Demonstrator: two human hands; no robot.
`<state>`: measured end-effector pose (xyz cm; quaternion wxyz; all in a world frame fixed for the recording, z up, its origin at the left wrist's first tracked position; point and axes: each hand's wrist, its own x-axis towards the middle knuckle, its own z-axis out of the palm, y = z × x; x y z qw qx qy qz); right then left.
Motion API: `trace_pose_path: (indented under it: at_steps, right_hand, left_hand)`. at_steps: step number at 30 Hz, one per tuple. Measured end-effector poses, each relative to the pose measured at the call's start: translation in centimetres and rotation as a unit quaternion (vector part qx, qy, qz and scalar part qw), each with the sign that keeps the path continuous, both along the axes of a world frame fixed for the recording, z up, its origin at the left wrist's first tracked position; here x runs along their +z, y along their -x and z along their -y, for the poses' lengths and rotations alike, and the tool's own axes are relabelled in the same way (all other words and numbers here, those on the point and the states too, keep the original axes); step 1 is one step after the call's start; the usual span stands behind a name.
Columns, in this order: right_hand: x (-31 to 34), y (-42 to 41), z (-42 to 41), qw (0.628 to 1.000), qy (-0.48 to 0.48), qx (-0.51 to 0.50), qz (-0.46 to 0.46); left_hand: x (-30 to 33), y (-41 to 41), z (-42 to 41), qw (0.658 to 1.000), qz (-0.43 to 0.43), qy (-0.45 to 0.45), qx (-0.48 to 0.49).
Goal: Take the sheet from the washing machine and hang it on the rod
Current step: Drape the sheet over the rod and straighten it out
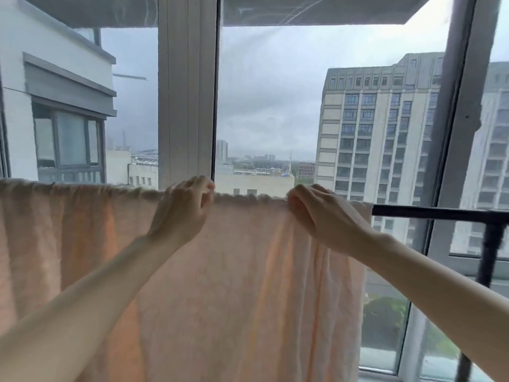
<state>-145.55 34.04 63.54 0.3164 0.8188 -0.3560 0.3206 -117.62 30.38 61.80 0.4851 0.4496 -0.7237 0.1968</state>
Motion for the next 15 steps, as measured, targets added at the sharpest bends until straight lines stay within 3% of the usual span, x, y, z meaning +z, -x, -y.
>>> trace_pose_path:
  at_steps: [4,15]
  right_hand:
    - [-0.2,4.7,-0.7,0.999,-0.023,-0.002,0.023]
    - [0.4,9.5,-0.8,0.998,-0.052,-0.023,0.04]
  left_hand:
    - [-0.3,6.5,-1.4,0.994,0.071,-0.025,-0.075]
    - [0.8,10.6,-1.2,0.993,0.024,-0.068,-0.091]
